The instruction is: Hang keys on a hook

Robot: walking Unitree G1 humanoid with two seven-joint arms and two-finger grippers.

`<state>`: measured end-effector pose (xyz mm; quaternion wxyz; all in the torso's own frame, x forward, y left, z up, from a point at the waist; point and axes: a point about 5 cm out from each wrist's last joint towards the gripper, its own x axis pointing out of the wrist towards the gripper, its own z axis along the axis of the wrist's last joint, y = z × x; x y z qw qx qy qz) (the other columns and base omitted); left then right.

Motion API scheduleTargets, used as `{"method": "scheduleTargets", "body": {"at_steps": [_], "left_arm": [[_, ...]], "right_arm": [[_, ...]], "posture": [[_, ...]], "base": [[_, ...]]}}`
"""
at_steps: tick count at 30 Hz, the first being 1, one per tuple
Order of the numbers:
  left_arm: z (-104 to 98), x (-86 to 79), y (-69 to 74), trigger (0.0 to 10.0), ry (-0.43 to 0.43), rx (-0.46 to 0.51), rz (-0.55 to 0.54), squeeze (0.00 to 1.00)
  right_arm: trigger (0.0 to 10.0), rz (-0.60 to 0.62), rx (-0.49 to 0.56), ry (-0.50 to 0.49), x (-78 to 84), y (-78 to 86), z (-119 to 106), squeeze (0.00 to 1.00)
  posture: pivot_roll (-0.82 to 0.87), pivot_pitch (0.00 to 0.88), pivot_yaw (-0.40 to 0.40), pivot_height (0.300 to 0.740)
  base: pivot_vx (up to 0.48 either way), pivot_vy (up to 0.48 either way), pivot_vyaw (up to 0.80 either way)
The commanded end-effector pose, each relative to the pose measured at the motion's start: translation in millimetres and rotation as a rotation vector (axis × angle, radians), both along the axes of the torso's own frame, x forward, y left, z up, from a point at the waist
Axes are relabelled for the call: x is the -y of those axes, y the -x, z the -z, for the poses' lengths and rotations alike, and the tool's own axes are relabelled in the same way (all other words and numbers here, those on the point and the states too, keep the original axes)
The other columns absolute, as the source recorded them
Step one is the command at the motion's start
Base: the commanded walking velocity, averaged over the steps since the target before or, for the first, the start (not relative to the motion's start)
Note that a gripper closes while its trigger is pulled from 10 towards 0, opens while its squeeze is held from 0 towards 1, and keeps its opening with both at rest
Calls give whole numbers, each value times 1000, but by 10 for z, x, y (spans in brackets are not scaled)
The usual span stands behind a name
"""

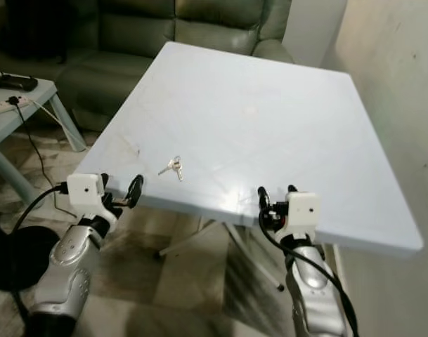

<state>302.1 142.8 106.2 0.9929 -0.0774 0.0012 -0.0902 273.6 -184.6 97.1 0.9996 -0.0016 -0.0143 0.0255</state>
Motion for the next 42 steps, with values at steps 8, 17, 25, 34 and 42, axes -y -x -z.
{"method": "scheduleTargets", "body": {"at_steps": [8,17,25,34,42], "left_arm": [[-1,-65,-5,10000,3,-10,-32,0],[0,-54,-17,10000,-2,-10,-20,0],[6,49,29,10000,-33,9,28,0],[-17,178,94,10000,-67,36,95,0],[-35,284,171,10000,-87,50,122,0]], "right_arm": [[10000,-13,17,-2,-18,-7,-48,0],[10000,-19,21,-2,-36,-41,-56,0],[10000,-49,36,20,-50,-119,-105,0],[10000,-119,41,83,-95,-326,-208,0],[10000,-241,68,107,-310,-605,-371,0]], "posture": [[16,94,-48,740],[21,71,-45,740],[27,58,-49,740],[32,67,-52,740],[50,106,-63,740]], "base": [[0,0,0],[0,0,0],[0,0,0],[0,0,0],[0,0,0]]}}
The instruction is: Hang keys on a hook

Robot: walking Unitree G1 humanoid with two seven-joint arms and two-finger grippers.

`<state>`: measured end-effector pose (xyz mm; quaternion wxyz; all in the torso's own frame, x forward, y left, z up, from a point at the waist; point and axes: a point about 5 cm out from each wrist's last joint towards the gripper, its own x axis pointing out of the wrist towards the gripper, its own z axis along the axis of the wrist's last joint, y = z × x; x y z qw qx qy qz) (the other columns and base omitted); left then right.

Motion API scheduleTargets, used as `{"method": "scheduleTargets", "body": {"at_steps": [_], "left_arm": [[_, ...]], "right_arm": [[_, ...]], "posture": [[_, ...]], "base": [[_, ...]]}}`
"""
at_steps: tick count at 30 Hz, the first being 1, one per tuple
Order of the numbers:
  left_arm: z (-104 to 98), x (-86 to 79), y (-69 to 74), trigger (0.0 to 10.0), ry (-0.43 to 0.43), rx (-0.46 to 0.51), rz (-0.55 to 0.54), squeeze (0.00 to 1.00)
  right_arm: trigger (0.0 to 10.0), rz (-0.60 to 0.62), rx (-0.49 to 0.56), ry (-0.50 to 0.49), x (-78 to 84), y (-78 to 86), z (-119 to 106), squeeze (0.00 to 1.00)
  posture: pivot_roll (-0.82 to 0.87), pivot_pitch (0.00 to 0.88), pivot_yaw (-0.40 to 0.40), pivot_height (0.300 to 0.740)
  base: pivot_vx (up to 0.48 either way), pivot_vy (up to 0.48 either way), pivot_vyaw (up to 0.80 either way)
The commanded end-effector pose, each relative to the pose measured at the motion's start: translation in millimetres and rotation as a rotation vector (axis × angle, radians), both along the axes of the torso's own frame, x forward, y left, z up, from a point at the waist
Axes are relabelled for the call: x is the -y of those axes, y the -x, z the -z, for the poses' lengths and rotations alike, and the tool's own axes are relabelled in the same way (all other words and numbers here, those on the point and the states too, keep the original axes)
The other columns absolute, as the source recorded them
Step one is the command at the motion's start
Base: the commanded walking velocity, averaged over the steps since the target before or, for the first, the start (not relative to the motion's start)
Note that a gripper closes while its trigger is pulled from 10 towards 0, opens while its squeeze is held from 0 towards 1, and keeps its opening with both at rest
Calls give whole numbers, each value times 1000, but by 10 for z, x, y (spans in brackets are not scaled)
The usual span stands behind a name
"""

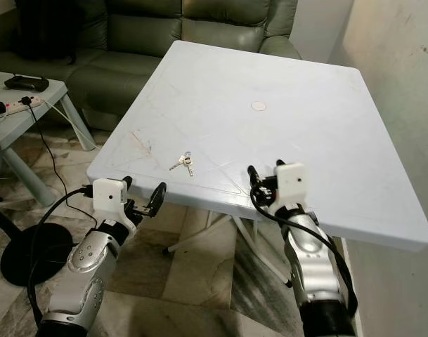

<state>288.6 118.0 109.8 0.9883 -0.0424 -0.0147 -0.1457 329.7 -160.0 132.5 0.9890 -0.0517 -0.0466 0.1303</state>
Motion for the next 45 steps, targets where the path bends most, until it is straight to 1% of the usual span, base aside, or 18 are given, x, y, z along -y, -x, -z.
{"method": "scheduleTargets", "body": {"at_steps": [1,5,7,8,15,17,21,25,30,31,32,34,35,37,40,43,44,45], "left_arm": [[8,53,59,10000,-20,5,18,0],[15,74,91,10000,-32,7,21,0],[9,128,182,10000,-51,15,31,0],[10,135,199,10000,-54,16,33,0],[18,161,327,10000,-62,10,30,0],[20,160,340,10000,-61,7,27,0],[4,184,422,10000,-54,-2,24,0],[-4,202,473,10000,-59,-11,33,0],[-4,199,509,10000,-57,-22,34,0],[-4,199,509,10000,-57,-22,34,0],[-4,196,524,10000,-59,-28,32,0],[-2,193,538,10000,-63,-33,32,0],[-2,193,538,10000,-63,-33,32,0],[0,184,553,10000,-64,-39,30,0],[-2,177,559,10000,-69,-44,29,0],[-2,175,559,10000,-70,-47,28,0],[-2,175,559,10000,-70,-47,28,0],[-3,174,559,10000,-71,-50,28,0]], "right_arm": [[10000,-52,-7,7,-124,-81,-26,0],[10000,-84,-15,10,-208,-117,-39,0],[10000,-164,-32,22,-382,-177,-45,0],[10000,-174,-35,22,-413,-186,-49,0],[10000,-202,-64,43,-566,-279,-72,0],[10000,-200,-67,39,-582,-292,-81,0],[10000,-179,-61,50,-681,-363,-135,0],[10000,-213,-73,16,-828,-395,-192,0],[10000,-241,-72,-12,-965,-405,-236,0],[10000,-241,-72,-12,-965,-405,-236,0],[10000,-250,-78,-24,-1025,-406,-238,0],[10000,-254,-89,-41,-1076,-404,-239,0],[10000,-254,-89,-41,-1076,-404,-239,0],[10000,-261,-101,-91,-1162,-396,-259,0],[10000,-264,-109,-125,-1219,-393,-273,0],[10000,-283,-120,-190,-1301,-375,-295,0],[10000,-283,-120,-190,-1301,-375,-295,0],[10000,-290,-128,-231,-1355,-366,-310,0]], "posture": [[50,106,-63,740],[60,122,-72,740],[77,153,-89,740],[80,158,-92,740],[104,203,-110,740],[107,209,-111,740],[110,242,-116,740],[112,267,-118,740],[115,294,-119,740],[115,294,-119,740],[116,298,-119,740],[119,305,-117,740],[119,305,-117,740],[121,311,-116,740],[122,314,-115,740],[123,318,-113,740],[123,318,-113,740],[123,318,-113,740]], "base": [[0,0,0],[0,0,0],[0,0,0],[0,0,0],[0,0,0],[0,0,0],[0,0,0],[0,0,0],[0,0,0],[0,0,0],[0,0,0],[0,0,0],[0,0,0],[0,0,0],[0,0,0],[0,0,0],[0,0,0],[0,0,0]]}}
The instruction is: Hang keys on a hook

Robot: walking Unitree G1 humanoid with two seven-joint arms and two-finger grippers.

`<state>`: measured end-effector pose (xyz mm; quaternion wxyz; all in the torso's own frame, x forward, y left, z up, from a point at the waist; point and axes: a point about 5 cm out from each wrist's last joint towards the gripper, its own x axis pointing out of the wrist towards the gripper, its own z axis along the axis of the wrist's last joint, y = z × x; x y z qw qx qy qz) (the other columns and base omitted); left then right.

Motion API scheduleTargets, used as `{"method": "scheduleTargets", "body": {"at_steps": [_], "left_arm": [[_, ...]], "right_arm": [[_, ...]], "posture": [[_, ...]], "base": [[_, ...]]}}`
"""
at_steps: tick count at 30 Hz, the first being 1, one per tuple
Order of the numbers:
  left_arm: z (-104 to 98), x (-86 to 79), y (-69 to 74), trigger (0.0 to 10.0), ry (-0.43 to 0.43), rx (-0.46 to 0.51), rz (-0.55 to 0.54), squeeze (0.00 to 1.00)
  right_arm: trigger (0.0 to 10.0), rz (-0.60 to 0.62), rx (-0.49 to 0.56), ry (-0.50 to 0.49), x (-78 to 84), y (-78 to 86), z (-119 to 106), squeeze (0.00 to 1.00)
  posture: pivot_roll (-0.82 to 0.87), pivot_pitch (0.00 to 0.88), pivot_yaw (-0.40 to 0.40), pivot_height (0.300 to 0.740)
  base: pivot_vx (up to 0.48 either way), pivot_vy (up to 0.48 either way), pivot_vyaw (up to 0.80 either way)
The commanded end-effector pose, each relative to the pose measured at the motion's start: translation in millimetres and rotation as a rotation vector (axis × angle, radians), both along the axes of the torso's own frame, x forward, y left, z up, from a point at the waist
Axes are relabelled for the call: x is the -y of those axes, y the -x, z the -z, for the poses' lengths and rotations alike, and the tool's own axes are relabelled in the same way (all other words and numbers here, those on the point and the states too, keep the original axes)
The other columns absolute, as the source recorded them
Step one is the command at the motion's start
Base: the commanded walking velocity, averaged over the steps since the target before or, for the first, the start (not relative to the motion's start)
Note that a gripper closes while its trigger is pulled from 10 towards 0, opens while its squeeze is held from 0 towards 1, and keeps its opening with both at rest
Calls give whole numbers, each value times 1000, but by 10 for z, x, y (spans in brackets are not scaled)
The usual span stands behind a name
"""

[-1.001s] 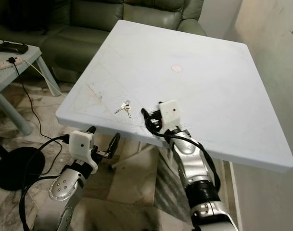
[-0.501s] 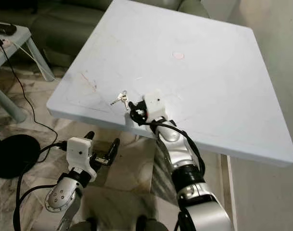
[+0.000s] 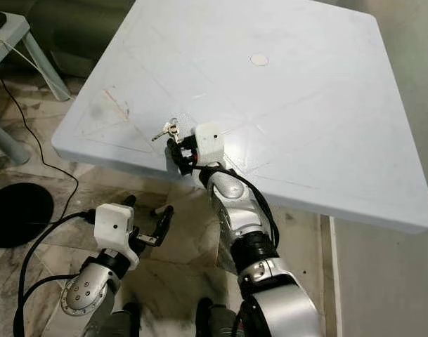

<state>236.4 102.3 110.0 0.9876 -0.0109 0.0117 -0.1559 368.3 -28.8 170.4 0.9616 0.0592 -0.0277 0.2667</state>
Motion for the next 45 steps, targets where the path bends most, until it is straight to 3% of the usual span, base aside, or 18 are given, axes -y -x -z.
{"method": "scheduleTargets", "body": {"at_steps": [1,16,20,24,35,41,45], "left_arm": [[-1,17,37,10000,-1,-8,6,0],[-10,2,49,10000,-6,-22,-1,0],[-9,8,52,10000,-7,-23,0,0],[-8,9,47,10000,-6,-23,1,0],[-13,32,46,10000,15,-29,3,0],[-25,63,57,10000,18,-34,12,0],[-37,61,78,10000,21,-35,10,0]], "right_arm": [[10000,-7,-53,-24,-44,20,69,0],[10000,-71,35,-192,-241,83,-166,0],[10000,-157,121,-285,-285,155,-307,0],[10000,-179,122,-317,-299,168,-323,0],[10000,-158,123,-198,-417,173,-339,0],[10000,-20,49,-112,-383,44,-334,0],[10000,-23,62,-91,-392,30,-374,0]], "posture": [[123,318,-113,740],[136,326,-112,740],[139,320,-113,740],[141,314,-115,740],[142,300,-121,740],[140,315,-122,740],[137,334,-126,740]], "base": [[0,0,0],[0,0,0],[0,0,0],[0,0,0],[0,0,0],[0,0,0],[0,0,0]]}}
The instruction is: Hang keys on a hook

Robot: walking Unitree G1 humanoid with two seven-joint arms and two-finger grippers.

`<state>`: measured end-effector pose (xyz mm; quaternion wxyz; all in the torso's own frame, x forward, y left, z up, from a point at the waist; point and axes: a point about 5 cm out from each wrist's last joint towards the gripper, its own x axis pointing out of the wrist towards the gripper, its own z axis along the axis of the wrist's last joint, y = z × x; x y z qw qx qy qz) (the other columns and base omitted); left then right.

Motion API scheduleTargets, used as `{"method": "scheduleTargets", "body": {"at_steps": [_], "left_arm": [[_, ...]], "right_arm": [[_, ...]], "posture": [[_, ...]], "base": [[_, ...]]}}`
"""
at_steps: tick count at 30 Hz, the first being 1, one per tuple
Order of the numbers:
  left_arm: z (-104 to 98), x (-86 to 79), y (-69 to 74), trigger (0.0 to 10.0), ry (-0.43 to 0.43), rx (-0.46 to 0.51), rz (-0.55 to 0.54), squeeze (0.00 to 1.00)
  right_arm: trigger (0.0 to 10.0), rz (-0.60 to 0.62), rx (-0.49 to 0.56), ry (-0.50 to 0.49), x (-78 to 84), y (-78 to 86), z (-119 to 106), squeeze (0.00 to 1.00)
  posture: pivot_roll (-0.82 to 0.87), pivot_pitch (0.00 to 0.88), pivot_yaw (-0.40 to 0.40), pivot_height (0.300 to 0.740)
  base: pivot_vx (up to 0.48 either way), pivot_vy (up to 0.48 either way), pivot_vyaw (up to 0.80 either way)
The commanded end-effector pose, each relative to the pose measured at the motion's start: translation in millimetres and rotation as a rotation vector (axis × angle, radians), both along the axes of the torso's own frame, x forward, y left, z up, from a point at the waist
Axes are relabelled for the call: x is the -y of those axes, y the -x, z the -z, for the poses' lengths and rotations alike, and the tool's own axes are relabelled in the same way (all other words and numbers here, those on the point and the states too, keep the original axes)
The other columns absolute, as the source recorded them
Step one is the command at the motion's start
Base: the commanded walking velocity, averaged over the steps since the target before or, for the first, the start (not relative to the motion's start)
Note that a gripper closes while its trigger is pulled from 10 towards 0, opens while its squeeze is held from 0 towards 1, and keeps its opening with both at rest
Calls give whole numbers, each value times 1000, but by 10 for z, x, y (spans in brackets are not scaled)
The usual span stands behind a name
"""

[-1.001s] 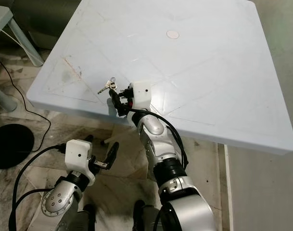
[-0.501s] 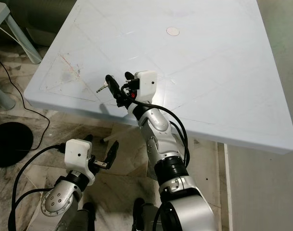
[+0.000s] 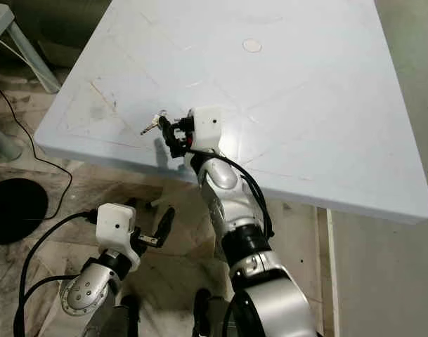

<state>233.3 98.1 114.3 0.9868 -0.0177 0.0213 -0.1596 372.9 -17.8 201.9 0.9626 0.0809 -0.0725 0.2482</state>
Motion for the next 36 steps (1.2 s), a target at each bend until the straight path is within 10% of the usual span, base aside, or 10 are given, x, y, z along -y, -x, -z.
{"method": "scheduleTargets", "body": {"at_steps": [1,29,30,31,32,33,36], "left_arm": [[5,21,55,10000,11,-15,2,0],[41,60,226,10000,34,-64,-36,0],[43,56,228,10000,34,-65,-38,0],[45,53,233,10000,34,-66,-40,0],[46,52,236,10000,34,-66,-40,0],[47,51,240,10000,33,-68,-43,0],[49,49,243,10000,33,-69,-46,0]], "right_arm": [[10000,-65,-6,-17,-283,76,-66,0],[10000,-109,-22,5,-674,183,-320,0],[9529,-111,-23,3,-680,186,-322,0],[6118,-113,-23,1,-689,191,-325,0],[6118,-115,-23,0,-695,195,-327,0],[1020,-117,-21,0,-704,199,-335,0],[0,-115,-16,-4,-716,205,-355,0]], "posture": [[136,336,-126,740],[148,402,-166,740],[148,402,-166,740],[149,403,-167,740],[149,403,-167,740],[151,404,-168,740],[153,404,-169,740]], "base": [[0,0,0],[0,0,0],[0,0,0],[0,0,0],[0,0,0],[0,0,0],[0,0,0]]}}
